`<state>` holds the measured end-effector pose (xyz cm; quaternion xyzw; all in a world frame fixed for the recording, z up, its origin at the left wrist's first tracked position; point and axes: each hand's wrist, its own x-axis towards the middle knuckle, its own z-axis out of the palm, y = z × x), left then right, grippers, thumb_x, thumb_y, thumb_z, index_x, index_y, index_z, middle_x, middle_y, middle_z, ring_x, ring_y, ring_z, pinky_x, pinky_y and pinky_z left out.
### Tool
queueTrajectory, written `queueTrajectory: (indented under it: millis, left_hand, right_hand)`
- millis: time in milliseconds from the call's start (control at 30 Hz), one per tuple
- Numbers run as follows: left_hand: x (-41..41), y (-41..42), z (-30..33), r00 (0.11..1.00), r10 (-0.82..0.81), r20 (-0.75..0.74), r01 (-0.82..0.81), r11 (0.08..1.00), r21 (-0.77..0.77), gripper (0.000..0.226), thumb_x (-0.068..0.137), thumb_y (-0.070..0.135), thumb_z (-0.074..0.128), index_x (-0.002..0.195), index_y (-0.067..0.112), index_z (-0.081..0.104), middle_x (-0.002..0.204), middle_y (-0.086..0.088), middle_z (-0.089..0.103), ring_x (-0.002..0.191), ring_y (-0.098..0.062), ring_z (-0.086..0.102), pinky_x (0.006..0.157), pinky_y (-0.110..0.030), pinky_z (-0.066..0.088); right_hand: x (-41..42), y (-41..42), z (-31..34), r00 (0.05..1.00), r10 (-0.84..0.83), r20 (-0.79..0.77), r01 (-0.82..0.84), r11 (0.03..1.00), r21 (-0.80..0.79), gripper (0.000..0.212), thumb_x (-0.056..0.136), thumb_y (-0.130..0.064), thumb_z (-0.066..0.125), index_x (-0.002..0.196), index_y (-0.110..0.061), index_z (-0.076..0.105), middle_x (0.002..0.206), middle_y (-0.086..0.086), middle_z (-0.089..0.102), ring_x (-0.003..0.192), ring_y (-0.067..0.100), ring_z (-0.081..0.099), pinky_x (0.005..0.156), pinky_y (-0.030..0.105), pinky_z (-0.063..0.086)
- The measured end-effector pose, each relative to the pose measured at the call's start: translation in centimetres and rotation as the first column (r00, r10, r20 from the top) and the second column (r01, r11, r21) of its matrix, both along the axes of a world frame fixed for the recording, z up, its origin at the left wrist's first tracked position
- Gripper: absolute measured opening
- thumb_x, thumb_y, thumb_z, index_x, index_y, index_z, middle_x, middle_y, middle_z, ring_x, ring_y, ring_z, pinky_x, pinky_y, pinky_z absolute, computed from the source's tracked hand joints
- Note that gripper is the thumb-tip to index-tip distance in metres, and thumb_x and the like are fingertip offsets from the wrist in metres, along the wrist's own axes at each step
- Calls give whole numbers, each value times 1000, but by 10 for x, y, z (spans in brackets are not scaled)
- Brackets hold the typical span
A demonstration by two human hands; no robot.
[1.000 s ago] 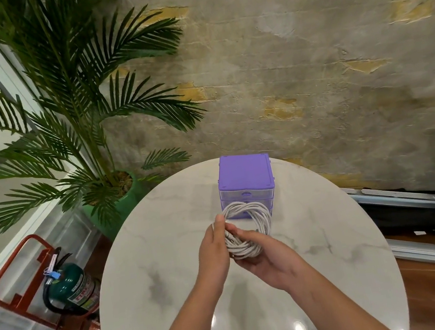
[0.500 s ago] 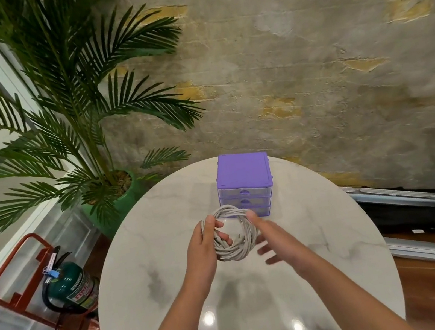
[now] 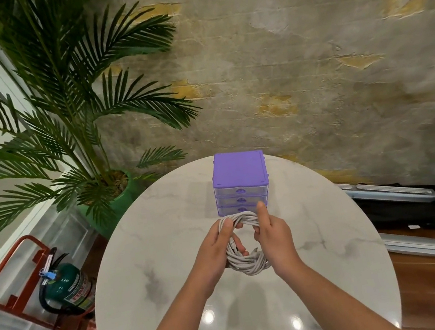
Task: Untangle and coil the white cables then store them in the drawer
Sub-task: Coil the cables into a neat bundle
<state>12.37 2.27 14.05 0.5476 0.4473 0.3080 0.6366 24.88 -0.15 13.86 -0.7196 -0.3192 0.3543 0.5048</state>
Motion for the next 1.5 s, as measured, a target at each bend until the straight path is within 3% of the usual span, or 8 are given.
queueTrajectory:
  millis: [300, 500, 700, 867, 1000, 1100, 1333, 1500]
  left_hand:
    - [9, -5, -8, 951, 200, 238, -148, 964, -220, 41, 90, 50, 51, 107, 17, 67, 95, -4, 73, 88, -19, 69, 89, -39, 51]
    - [10, -2, -11, 931, 314, 188, -286, 945, -159, 40, 96, 50, 44, 104, 12, 58, 76, -5, 66, 71, -21, 68, 67, -35, 54]
    - [7, 2, -15, 953, 284, 107, -283, 959, -22, 35, 96, 47, 46, 94, 13, 53, 71, -1, 57, 66, -20, 66, 61, -31, 54]
    - [6, 7, -13, 925, 380, 19, -378, 915, 140, 32, 98, 42, 47, 84, 14, 50, 69, -3, 54, 64, -18, 68, 53, -25, 52]
    - [8, 5, -14, 893, 448, 39, -447, 877, 178, 32, 99, 40, 45, 85, 12, 49, 67, 2, 52, 58, -6, 59, 56, -19, 46]
    - [11, 1, -15, 898, 436, 58, -439, 882, 170, 31, 100, 39, 44, 86, 12, 50, 64, 6, 53, 54, -3, 56, 53, -13, 44]
    - [12, -1, -23, 935, 351, 49, -355, 927, 122, 30, 96, 41, 50, 92, 12, 51, 67, 6, 62, 63, -11, 65, 59, -23, 52]
    - [9, -3, -31, 940, 338, 49, -341, 937, 71, 22, 95, 36, 56, 94, 14, 53, 71, 4, 66, 66, -17, 69, 61, -28, 55]
  right_hand:
    - [6, 4, 6, 981, 39, -189, -18, 993, 113, 56, 99, -54, 32, 71, -14, 59, 55, -7, 51, 48, 6, 46, 48, 14, 38]
    - [18, 4, 5, 881, 349, -319, -346, 936, 67, 54, 99, -55, 33, 67, -17, 54, 62, -1, 53, 56, 13, 46, 60, 26, 36]
    - [25, 7, -5, 769, 368, -523, -391, 918, 70, 41, 100, -44, 42, 77, -14, 59, 68, 1, 51, 66, 17, 44, 74, 31, 39]
    - [16, 4, -10, 815, 345, -465, -353, 933, 73, 39, 101, -44, 41, 108, -17, 69, 81, -3, 64, 79, 13, 61, 86, 36, 50]
    - [2, 0, -15, 872, 385, -302, -395, 918, 30, 31, 95, -33, 58, 121, -17, 52, 112, -1, 68, 106, 12, 65, 96, 31, 50]
    - [-7, 1, -17, 955, 292, -56, -295, 954, -56, 22, 98, -22, 51, 118, -16, 46, 109, -2, 66, 98, 9, 62, 81, 18, 48]
    - [-15, -4, -19, 937, 295, 188, -284, 955, -83, 24, 99, -14, 37, 122, -16, 38, 100, 10, 64, 90, 25, 63, 73, 32, 50]
    - [-7, -2, -17, 919, 376, 122, -359, 923, -138, 27, 98, -20, 37, 124, -30, 40, 100, -6, 63, 86, 5, 62, 71, 25, 48]
